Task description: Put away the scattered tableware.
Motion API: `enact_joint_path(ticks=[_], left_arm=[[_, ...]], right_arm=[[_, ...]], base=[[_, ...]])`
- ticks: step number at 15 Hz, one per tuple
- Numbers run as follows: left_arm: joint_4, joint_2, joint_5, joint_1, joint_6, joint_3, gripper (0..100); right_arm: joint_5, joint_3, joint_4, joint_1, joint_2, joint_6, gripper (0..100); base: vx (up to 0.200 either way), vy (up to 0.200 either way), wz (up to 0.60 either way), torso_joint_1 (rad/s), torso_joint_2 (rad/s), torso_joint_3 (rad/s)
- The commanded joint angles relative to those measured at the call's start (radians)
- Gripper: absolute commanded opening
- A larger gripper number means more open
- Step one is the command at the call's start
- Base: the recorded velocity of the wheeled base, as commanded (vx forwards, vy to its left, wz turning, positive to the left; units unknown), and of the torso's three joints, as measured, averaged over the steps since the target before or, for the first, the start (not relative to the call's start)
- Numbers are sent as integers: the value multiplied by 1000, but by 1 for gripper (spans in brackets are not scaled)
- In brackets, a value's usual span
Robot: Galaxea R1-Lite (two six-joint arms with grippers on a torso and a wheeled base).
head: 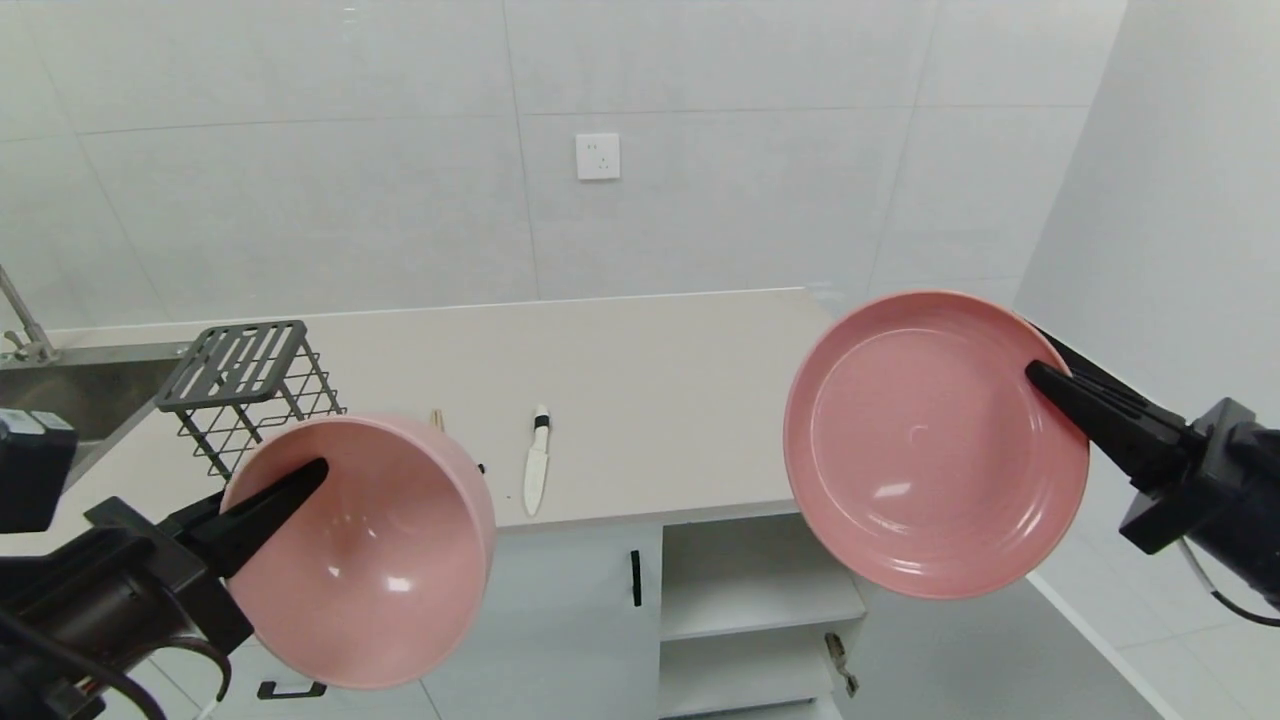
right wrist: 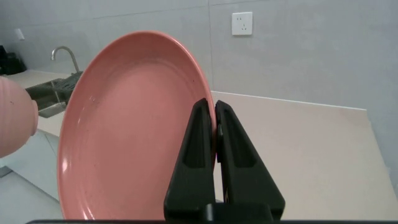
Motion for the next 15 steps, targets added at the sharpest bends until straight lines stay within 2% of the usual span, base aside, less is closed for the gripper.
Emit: enact_joint_path(ticks=[1,3,6,11,15], left_arm=[[0,-10,0,5,0,1,0],[0,-36,0,-2,-8,0,0],[0,-58,-2,-6,-8,-3,0],[4,-56,-2,-6,-3,0,0],[9,-51,-2,-6,-3,1,0]], right_arm=[[0,5,0,0,6,-15,0],[0,11,0,-1,18,-79,0],[0,11,0,-1,32,-91,0],[0,15,0,5,35,-91,0],[0,21,0,9,49,-91,0]], base=[[0,0,0,0,0,0],[0,0,0,0,0,0],[0,0,0,-38,87,40],[0,0,0,-184,377,181],[0,0,0,-264,527,259]])
